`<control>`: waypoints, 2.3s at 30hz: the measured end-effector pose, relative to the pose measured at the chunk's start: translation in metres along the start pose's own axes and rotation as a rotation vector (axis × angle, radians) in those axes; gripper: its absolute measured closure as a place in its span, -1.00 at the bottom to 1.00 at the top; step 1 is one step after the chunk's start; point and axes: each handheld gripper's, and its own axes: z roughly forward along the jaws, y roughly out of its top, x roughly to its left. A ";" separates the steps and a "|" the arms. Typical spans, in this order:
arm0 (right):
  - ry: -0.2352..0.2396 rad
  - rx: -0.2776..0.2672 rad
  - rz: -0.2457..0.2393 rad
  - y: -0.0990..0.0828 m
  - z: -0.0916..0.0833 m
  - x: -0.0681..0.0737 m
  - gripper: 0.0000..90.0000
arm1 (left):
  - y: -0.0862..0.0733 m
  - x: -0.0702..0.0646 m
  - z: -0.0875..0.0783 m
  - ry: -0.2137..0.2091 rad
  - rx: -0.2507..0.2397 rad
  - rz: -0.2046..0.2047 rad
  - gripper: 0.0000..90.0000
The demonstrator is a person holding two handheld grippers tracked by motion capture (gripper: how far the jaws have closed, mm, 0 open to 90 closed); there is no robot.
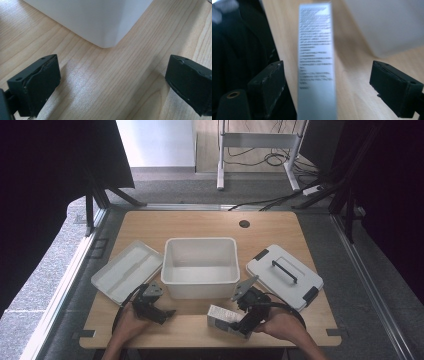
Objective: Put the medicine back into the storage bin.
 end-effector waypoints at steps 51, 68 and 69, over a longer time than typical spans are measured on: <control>-0.006 0.254 -0.099 0.105 -0.055 -0.006 0.24 | 0.000 0.000 0.000 0.005 -0.008 -0.010 -0.97; -0.123 0.218 -0.024 0.159 -0.059 -0.055 0.25 | 0.000 0.000 -0.001 0.009 -0.011 -0.011 -0.96; -0.132 0.223 -0.021 0.162 -0.055 -0.059 0.25 | 0.000 0.000 -0.001 0.008 -0.009 -0.009 -0.96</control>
